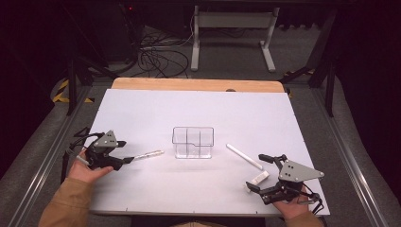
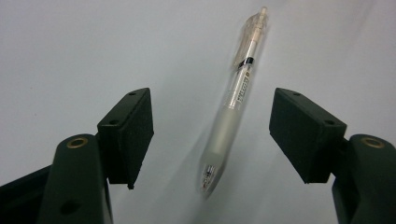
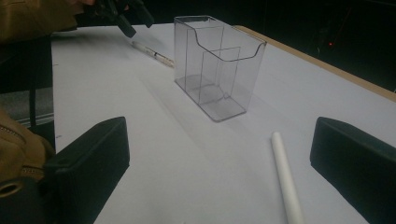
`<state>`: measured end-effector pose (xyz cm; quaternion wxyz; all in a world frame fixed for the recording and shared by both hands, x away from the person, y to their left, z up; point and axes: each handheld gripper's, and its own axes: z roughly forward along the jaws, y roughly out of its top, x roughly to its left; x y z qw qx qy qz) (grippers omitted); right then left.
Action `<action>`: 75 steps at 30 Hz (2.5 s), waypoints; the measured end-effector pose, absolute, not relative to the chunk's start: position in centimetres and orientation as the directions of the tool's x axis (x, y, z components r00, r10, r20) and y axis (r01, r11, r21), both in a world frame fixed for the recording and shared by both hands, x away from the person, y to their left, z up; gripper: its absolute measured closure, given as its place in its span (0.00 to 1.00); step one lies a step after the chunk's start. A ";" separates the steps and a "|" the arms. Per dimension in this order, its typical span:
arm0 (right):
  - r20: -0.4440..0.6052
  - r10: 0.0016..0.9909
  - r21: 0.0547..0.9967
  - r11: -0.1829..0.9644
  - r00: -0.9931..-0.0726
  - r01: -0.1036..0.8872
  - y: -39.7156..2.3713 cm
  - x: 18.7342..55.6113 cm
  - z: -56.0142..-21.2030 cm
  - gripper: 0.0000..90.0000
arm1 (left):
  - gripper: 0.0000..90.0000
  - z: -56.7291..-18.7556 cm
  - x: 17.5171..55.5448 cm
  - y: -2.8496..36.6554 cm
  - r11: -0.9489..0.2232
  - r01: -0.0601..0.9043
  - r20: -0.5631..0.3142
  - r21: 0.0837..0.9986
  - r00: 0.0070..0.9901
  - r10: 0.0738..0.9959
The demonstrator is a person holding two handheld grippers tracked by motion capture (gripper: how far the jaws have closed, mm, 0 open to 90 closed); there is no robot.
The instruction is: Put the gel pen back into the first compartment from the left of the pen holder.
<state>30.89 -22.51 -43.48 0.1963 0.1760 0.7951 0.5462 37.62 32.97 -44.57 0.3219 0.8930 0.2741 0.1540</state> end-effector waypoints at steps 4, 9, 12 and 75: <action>-0.125 0.492 0.937 0.343 -0.861 0.061 -22.5 30.9 -43.5 0.06 | 0.36 -44.6 37.6 32.9 -0.657 0.390 0.112 0.645 0.802 0.586; -0.123 0.492 0.937 0.343 -0.862 0.062 -22.5 30.9 -43.5 0.06 | 0.40 -44.8 37.4 32.8 -0.648 0.399 0.080 0.649 0.811 0.580; -0.125 0.491 0.937 0.343 -0.862 0.059 -22.5 30.8 -43.5 0.06 | 0.43 -45.0 37.4 33.0 -0.653 0.396 0.063 0.646 0.825 0.562; -0.116 0.473 0.941 0.334 -0.874 0.056 -22.4 31.0 -43.5 0.06 | 0.89 -46.2 38.0 34.5 -0.612 0.342 0.011 0.713 0.867 0.497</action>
